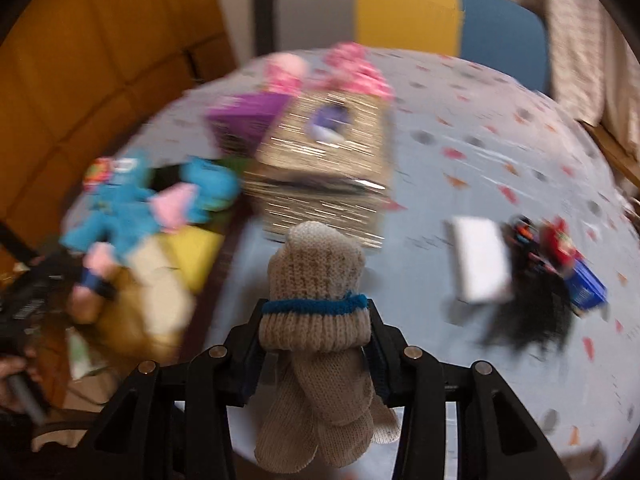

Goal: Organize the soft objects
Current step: 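Carry the pink towel roll into the gold tray and open the left gripper, then lower the white knit glove into the gold tray and open the right gripper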

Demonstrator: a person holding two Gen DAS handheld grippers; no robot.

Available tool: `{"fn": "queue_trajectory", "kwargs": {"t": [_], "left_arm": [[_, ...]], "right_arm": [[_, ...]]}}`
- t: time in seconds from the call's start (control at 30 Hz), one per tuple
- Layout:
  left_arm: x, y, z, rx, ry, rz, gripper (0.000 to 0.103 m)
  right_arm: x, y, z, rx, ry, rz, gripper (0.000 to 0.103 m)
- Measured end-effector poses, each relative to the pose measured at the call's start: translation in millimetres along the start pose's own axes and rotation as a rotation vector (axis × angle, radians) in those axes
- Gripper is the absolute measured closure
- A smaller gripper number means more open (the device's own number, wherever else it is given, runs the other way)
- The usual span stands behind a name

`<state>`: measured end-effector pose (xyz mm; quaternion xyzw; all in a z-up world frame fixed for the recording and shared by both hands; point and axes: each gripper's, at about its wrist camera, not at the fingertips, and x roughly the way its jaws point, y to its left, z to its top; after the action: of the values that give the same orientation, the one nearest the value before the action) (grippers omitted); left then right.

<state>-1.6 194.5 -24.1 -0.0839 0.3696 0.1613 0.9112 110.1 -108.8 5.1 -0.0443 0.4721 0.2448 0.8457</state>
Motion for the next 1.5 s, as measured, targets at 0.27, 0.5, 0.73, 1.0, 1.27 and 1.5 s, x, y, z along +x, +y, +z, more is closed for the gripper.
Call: {"fn": "queue_trajectory", "kwargs": {"t": [0.27, 0.5, 0.73, 1.0, 1.27, 1.5], "left_arm": [[-8.6, 21.8, 1.6, -0.055, -0.034, 0.025, 0.026], [-9.4, 62.9, -1.0, -0.155, -0.035, 0.092, 0.025], [-8.3, 84.5, -10.1, -0.200, -0.026, 0.128, 0.025], [-6.9, 81.3, -10.3, -0.193, -0.020, 0.116, 0.025], [-10.3, 57.9, -7.1, -0.145, -0.023, 0.070, 0.025], [-20.1, 27.5, -2.1, -0.066, -0.042, 0.004, 0.019]], "right_arm": [[14.1, 92.8, 23.3, -0.094, 0.015, 0.271, 0.059], [51.9, 170.8, 25.0, -0.186, 0.075, 0.391, 0.059], [107.5, 205.4, 9.6, -0.252, 0.131, 0.350, 0.045], [90.1, 190.2, 11.8, -0.227, 0.082, 0.363, 0.032], [60.7, 169.4, 9.5, -0.226, -0.023, 0.268, 0.032], [28.2, 137.6, 5.3, -0.234, -0.110, 0.168, 0.032]]}}
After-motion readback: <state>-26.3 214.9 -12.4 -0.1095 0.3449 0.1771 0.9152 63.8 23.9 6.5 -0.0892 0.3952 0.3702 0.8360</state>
